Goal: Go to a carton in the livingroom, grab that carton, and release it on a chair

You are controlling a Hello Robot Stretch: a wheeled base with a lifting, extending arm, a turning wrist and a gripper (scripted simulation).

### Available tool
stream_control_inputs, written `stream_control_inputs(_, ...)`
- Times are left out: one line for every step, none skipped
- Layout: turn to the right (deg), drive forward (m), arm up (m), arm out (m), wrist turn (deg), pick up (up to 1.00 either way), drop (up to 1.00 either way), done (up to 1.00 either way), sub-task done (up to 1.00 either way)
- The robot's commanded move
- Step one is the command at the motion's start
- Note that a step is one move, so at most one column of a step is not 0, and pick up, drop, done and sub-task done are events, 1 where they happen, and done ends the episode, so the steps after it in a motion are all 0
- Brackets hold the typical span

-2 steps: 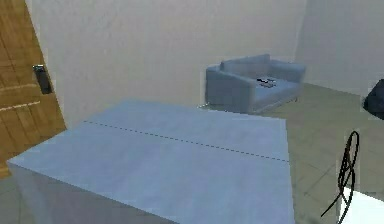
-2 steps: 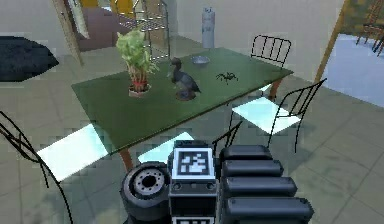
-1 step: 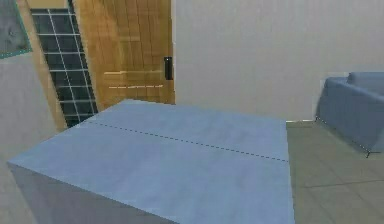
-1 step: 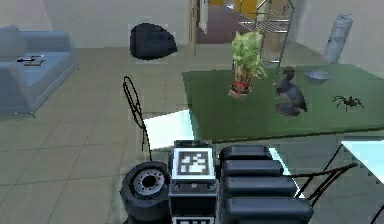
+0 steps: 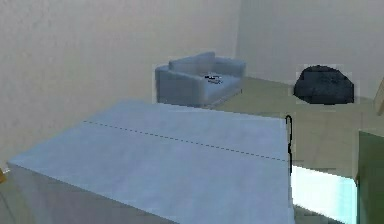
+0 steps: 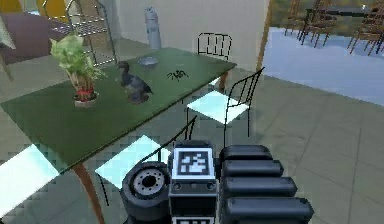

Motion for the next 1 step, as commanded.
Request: stream_control_inputs(45.0, 0.0, 0.0, 0.0, 0.0, 0.0, 0.0, 0.0, 0.0)
